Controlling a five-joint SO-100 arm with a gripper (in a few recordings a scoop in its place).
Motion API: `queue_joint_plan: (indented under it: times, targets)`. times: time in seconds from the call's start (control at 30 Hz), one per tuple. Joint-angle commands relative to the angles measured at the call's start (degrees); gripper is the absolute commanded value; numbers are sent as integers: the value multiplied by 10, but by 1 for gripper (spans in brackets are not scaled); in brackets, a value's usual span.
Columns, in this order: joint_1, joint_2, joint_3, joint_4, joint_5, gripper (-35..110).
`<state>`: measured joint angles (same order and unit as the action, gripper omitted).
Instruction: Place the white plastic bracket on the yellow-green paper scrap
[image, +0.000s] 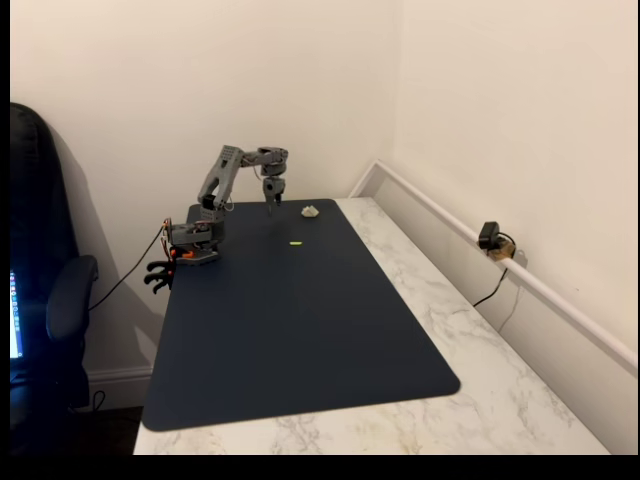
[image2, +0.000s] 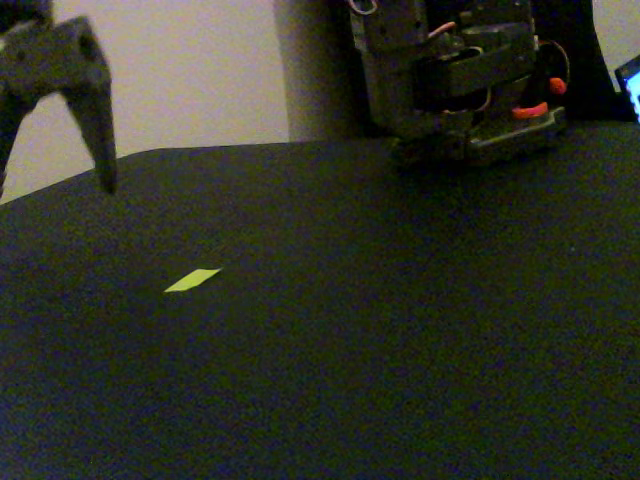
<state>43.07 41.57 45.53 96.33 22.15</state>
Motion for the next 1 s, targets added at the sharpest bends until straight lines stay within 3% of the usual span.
queue_joint_plan:
  times: [0.0,0.13,0.5,0.97]
  targets:
    - [-4,-36,-178,37,0,56]
    - [-2,-76,-252,38,-4,56]
    - [-44,-99,-262,38,-66,58]
    - [-47,-184,-332,38,-56,53]
